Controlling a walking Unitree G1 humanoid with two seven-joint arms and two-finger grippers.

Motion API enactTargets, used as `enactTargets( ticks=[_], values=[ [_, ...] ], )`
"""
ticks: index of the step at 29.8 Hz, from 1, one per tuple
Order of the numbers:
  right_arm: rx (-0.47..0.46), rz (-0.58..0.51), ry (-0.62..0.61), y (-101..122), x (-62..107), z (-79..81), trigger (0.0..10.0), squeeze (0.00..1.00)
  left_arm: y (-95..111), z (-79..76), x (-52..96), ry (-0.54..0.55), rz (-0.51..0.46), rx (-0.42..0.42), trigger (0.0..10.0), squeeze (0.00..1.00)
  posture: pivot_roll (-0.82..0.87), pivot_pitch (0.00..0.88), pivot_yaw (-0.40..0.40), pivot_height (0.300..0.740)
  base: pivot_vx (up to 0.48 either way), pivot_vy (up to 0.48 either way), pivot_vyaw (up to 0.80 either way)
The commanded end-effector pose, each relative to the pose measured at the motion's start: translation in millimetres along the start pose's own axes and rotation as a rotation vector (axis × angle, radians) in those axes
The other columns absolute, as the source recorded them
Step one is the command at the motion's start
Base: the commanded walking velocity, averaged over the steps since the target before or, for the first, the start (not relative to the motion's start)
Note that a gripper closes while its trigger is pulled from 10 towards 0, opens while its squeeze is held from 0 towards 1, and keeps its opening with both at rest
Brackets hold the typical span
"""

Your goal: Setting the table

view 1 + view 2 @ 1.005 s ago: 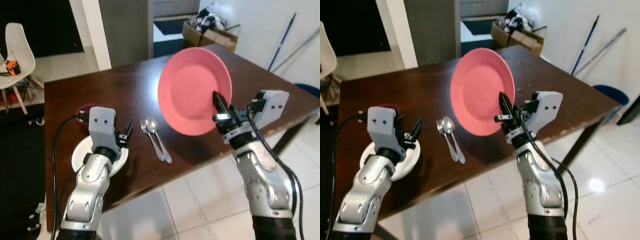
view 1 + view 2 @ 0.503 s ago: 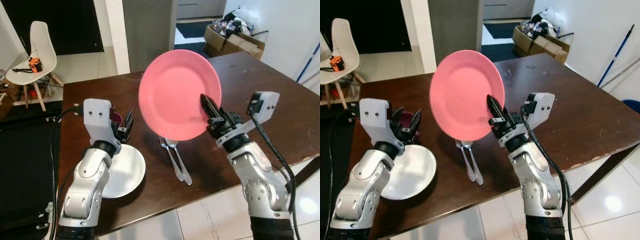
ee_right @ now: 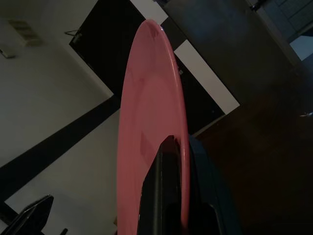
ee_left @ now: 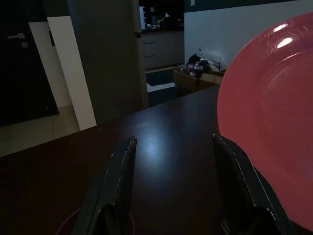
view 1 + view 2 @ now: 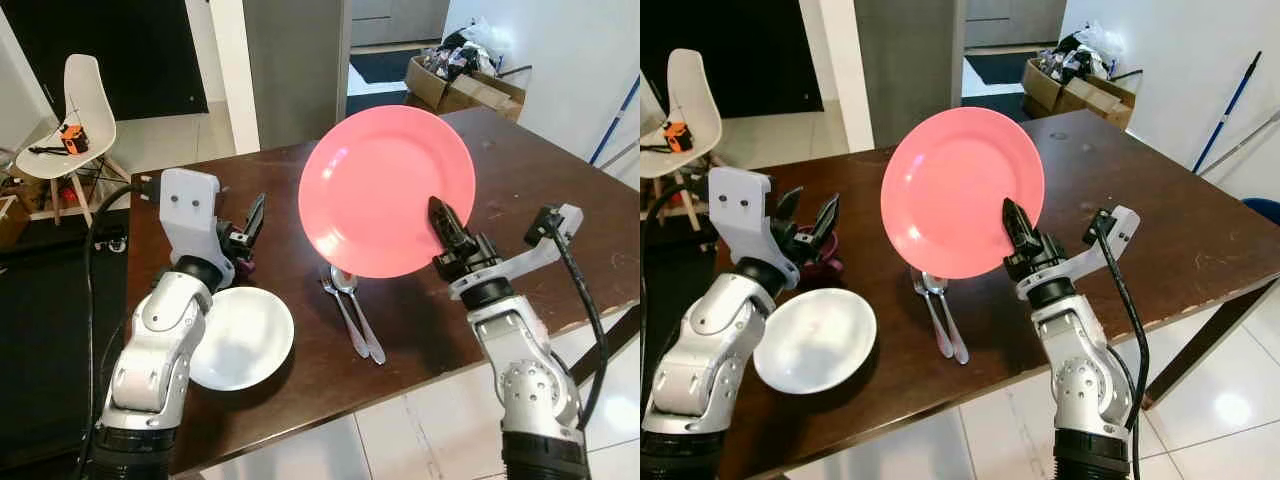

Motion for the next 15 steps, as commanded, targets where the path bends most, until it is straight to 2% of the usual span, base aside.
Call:
enactTargets(
  ticks=[1,8,9,10,11,12,13,15],
  values=[
    [-0.027,0.006,-0.003,-2.2,-0.1,-0.1,10.0,0.00,-1.2,4.3,0.9,0.006,0.013,0.001,10.0,0.00,-0.03,0.000,0.129,0.740,0.000,0.000,0.00],
    [-0.039,0.007,-0.005,-1.7,-0.6,-0.9,10.0,0.00,-1.0,4.6,0.5,0.001,0.016,0.000,10.0,0.00,-0.03,0.000,0.129,0.740,0.000,0.000,0.00],
    [-0.067,0.009,-0.062,-3.6,0.1,-11.9,10.0,0.00,7.7,2.4,-3.8,-0.059,0.006,-0.047,10.0,0.00,-0.02,0.000,0.156,0.740,0.000,0.000,0.00],
    [-0.067,0.009,-0.062,-3.6,0.1,-11.9,10.0,0.00,7.7,2.4,-3.8,-0.059,0.006,-0.047,10.0,0.00,-0.02,0.000,0.156,0.740,0.000,0.000,0.00],
    [-0.101,0.000,-0.184,-3.6,7.1,-38.6,10.0,0.00,20.0,-2.8,-10.5,-0.152,0.000,-0.115,10.0,0.00,-0.02,0.000,0.185,0.740,0.000,0.000,0.00],
    [-0.101,-0.005,-0.238,-1.7,10.5,-51.5,10.0,0.00,23.3,-7.0,-12.5,-0.187,0.001,-0.131,10.0,0.00,-0.02,0.000,0.186,0.740,0.000,0.000,0.00],
    [-0.096,-0.009,-0.265,0.1,12.4,-58.3,10.0,0.00,24.1,-9.5,-13.3,-0.201,0.002,-0.134,10.0,0.00,-0.02,0.000,0.186,0.740,0.000,0.000,0.00],
    [-0.103,-0.009,-0.275,0.9,11.3,-61.6,10.0,0.00,25.1,-12.5,-13.5,-0.213,0.001,-0.136,10.0,0.00,-0.01,0.000,0.187,0.740,0.000,0.000,0.00]
  ],
)
Point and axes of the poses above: a point about 5 cm out from each wrist's last joint towards the gripper, its own x axis pointing back from the gripper into the wrist, its own y axis along the axis of the wrist's last joint, z = x × y, the point moved 5 cm from there along -x, pointing out of the wrist towards the gripper, and after that the axes turned 3 degrees about x, right-handed, at the moved point
